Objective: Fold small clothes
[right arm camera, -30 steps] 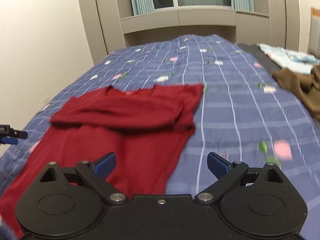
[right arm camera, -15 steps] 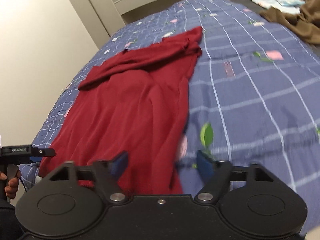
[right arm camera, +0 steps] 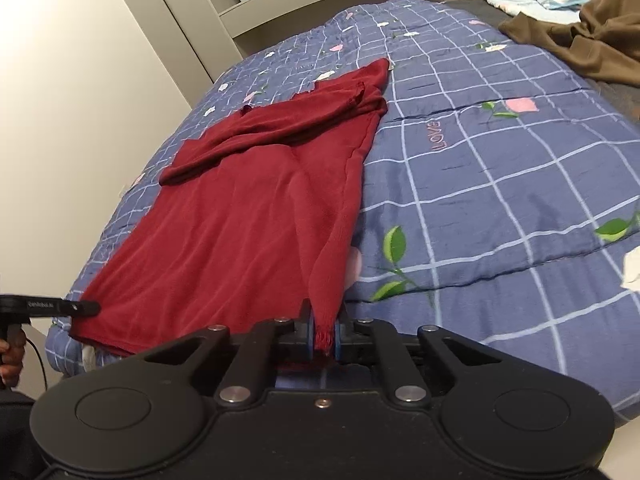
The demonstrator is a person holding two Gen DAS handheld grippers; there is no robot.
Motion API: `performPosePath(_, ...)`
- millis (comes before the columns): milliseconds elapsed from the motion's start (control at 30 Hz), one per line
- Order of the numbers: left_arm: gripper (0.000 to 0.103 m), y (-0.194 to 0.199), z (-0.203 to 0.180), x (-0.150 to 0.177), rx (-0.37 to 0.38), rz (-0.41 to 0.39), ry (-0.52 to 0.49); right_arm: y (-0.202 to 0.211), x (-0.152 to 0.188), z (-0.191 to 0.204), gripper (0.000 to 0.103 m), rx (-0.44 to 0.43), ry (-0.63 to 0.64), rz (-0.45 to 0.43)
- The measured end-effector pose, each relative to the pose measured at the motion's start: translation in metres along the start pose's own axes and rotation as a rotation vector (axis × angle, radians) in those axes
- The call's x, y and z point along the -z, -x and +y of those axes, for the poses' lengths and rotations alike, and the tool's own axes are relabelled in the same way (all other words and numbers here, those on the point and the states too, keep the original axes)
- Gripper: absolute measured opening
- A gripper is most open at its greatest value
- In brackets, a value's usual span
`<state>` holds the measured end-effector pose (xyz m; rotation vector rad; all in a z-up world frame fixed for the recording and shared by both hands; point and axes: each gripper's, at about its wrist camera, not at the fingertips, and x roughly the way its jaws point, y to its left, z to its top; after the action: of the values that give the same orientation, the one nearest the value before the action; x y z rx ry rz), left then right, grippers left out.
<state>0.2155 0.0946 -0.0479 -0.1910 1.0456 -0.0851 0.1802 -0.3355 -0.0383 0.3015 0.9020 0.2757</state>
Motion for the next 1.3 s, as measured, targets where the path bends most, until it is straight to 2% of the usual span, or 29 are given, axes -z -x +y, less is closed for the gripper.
performPosePath(67, 0.002, 0.0, 0.009, 0.001, -0.028, 0.003, 0.0, -0.001, 0.004, -0.003, 0.008, 0.013, 0.012, 0.021)
performPosePath(167, 0.002, -0.007, 0.018, 0.007, -0.011, 0.023, 0.037, -0.009, 0.014, -0.008, 0.008, 0.026, 0.012, 0.041)
performPosePath(267, 0.003, -0.013, 0.01, 0.013, -0.038, 0.015, -0.025, -0.009, 0.016, -0.004, 0.009, 0.04, 0.04, 0.035)
performPosePath(300, 0.005, -0.013, 0.007, 0.014, -0.043, 0.007, -0.044, -0.008, 0.016, -0.001, 0.014, 0.051, 0.07, 0.029)
performPosePath(333, 0.009, -0.012, 0.004, 0.016, -0.047, 0.007, -0.062, -0.007, 0.017, 0.003, 0.025, 0.064, 0.101, 0.022)
performPosePath(367, 0.015, -0.011, 0.001, 0.017, -0.049, 0.012, -0.077, -0.006, 0.018, 0.007, 0.034, 0.077, 0.136, 0.015)
performPosePath(400, 0.037, -0.01, -0.001, 0.018, -0.047, 0.016, -0.096, -0.004, 0.019, 0.011, 0.058, 0.091, 0.171, 0.003)
performPosePath(433, 0.065, -0.007, -0.004, 0.019, -0.036, 0.015, -0.115, -0.002, 0.02, 0.013, 0.076, 0.1, 0.201, -0.014)
performPosePath(467, 0.074, -0.003, -0.006, 0.021, -0.026, 0.004, -0.129, 0.001, 0.021, 0.017, 0.08, 0.103, 0.242, -0.041)
performPosePath(500, 0.082, 0.001, -0.008, 0.023, -0.026, -0.015, -0.144, 0.004, 0.022, 0.021, 0.08, 0.104, 0.281, -0.063)
performPosePath(567, 0.085, 0.008, -0.014, 0.028, -0.046, -0.042, -0.2, 0.007, 0.024, 0.03, 0.082, 0.101, 0.363, -0.089)
performPosePath(633, 0.095, 0.014, -0.023, 0.034, -0.077, -0.082, -0.276, 0.007, 0.025, 0.039, 0.085, 0.082, 0.435, -0.106)
performPosePath(733, 0.101, 0.021, -0.041, 0.049, -0.125, -0.154, -0.447, 0.002, 0.03, 0.052, 0.085, 0.06, 0.573, -0.086)
performPosePath(833, 0.102, 0.021, -0.059, 0.068, -0.173, -0.169, -0.644, -0.005, 0.04, 0.063, 0.079, 0.049, 0.719, -0.056)
performPosePath(933, 0.102, 0.013, -0.07, 0.084, -0.216, -0.172, -0.759, -0.013, 0.048, 0.069, 0.071, 0.057, 0.808, -0.029)
performPosePath(1033, 0.101, 0.004, -0.075, 0.093, -0.262, -0.18, -0.821, -0.019, 0.058, 0.073, 0.066, 0.089, 0.892, -0.008)
performPosePath(1200, 0.101, -0.001, -0.081, 0.107, -0.302, -0.214, -0.908, -0.022, 0.073, 0.073, 0.065, 0.136, 0.981, -0.026)
performPosePath(1300, 0.091, 0.001, -0.081, 0.109, -0.281, -0.214, -0.915, -0.023, 0.074, 0.073, 0.059, 0.142, 0.966, -0.043)
